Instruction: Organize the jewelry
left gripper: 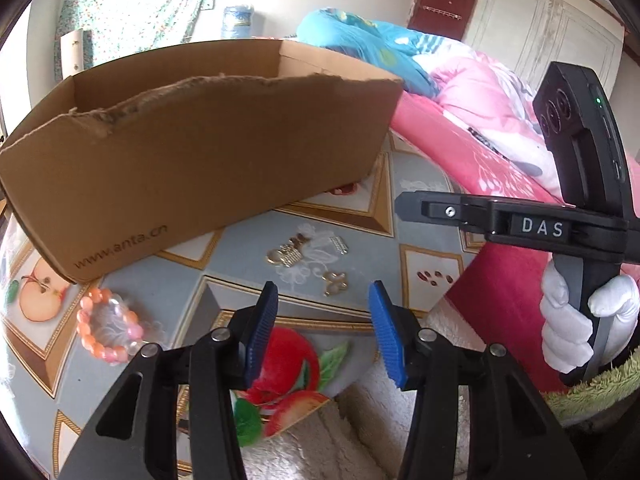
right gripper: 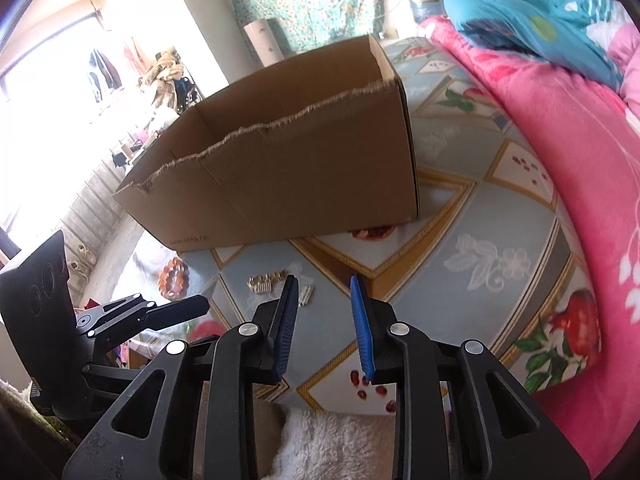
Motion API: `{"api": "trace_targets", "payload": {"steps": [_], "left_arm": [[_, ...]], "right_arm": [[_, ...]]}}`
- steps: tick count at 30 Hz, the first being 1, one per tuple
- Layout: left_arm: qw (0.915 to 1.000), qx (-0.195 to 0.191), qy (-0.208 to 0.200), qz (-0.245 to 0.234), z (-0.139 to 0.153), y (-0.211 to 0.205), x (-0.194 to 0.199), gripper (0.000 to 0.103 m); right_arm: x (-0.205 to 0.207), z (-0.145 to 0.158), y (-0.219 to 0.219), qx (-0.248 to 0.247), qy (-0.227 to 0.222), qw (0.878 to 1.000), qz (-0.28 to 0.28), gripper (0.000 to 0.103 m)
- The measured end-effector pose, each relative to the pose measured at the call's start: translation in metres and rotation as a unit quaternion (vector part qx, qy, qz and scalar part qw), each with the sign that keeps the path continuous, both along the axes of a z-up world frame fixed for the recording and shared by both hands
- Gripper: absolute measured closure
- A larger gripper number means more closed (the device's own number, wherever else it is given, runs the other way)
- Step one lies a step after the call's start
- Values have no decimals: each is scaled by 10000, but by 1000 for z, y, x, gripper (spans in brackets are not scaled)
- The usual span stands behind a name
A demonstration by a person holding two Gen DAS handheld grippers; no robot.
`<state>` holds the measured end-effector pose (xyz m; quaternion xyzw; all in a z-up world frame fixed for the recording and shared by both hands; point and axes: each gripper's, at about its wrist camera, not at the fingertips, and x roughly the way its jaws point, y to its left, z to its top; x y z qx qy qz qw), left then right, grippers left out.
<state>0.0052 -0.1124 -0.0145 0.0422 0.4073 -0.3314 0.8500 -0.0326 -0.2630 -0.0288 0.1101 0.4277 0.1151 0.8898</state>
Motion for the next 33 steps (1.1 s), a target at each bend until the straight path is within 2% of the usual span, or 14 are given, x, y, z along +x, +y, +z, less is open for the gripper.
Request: {"api": "trace_targets", "payload": {"steps": [6, 10, 15, 18, 21, 27, 33], "left_arm": [[9992, 290, -142, -228, -2, -17, -7, 61], [9992, 348, -124, -177, -3, -23, -6, 65], [9981, 530, -315, -52, 1, -26, 2, 68], [9969, 678, -398, 52, 0, -27, 15, 74], [9971, 681, -350, 36, 0, -27, 28, 80], [9981, 611, -62, -98, -9, -28, 47, 80], [9987, 448, 259, 12, -15, -13, 54, 81]], "right_arm": [[-5, -16, -1, 129, 241, 9996, 25, 80], [-6, -20, -4, 122, 235, 9996, 38, 83], [-8, -21, -9, 126, 212, 9997, 9, 86], [-5, -20, -9, 105, 150, 9998, 24, 87], [1, -22, -8, 184, 163, 9997, 42, 87], [7, -25, -6, 226, 254, 9994, 77, 87], [9, -26, -5, 192, 332, 9993, 18, 87]]}}
